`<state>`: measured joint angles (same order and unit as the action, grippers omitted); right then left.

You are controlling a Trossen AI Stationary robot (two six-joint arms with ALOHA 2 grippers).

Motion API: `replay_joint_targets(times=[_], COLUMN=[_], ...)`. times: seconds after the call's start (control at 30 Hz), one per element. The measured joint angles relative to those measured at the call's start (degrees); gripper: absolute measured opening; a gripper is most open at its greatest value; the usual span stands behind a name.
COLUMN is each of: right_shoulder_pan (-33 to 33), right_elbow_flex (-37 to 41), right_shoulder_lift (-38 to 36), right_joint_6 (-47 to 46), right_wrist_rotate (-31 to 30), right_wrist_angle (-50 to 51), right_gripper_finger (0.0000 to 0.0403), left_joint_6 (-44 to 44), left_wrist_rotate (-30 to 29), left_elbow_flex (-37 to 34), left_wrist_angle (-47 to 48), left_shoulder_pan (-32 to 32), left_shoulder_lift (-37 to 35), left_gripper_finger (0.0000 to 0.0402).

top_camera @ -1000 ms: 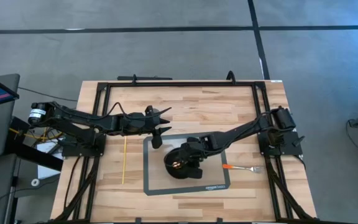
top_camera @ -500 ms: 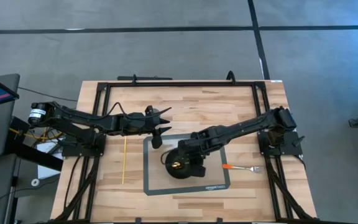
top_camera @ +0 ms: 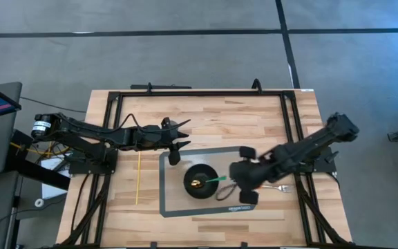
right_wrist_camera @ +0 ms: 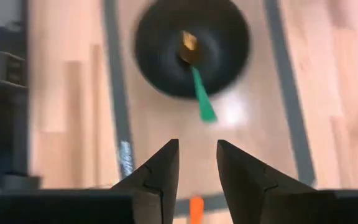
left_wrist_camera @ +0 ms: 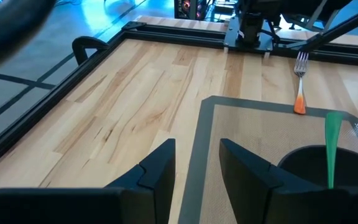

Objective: Pick & Place Utensil
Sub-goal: Put the orange fork into the black bowl on the transparent mat

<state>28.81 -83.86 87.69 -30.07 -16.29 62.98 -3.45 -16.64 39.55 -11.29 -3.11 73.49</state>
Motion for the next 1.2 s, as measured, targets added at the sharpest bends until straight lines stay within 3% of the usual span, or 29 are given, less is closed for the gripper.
replay_joint_targets(times=[0.2,0.33,0.47,0.63,1.2], right_shoulder_pan=[5.81,9.21,12.53,15.55,15.59], right_elbow_flex=[18.27,29.77,38.56,44.94,45.45], right_shoulder_lift=[-7.61,-11.92,-13.70,-13.14,-0.93], right_joint_6=[-19.39,-36.35,-45.29,-46.15,-39.84], right_wrist_rotate=[-0.70,6.01,12.35,14.97,15.00], right_wrist_angle=[-1.37,-1.81,-5.90,-14.41,-14.79], right_gripper_finger=[0.0102,0.0102,0.0102,0.0102,0.0102], left_joint_6=[-0.01,-0.01,-0.01,-0.01,-0.01], left_wrist_rotate=[-0.01,0.00,-0.01,-0.01,-0.02], left_elbow_flex=[0.00,0.00,0.00,0.00,-0.02], left_wrist_angle=[0.09,0.09,0.10,0.11,0.09], left_shoulder_pan=[0.00,0.00,0.00,0.00,0.00], left_shoulder_lift=[0.00,0.00,0.00,0.00,0.00], left_gripper_finger=[0.0126,0.0126,0.0126,0.0126,0.0126])
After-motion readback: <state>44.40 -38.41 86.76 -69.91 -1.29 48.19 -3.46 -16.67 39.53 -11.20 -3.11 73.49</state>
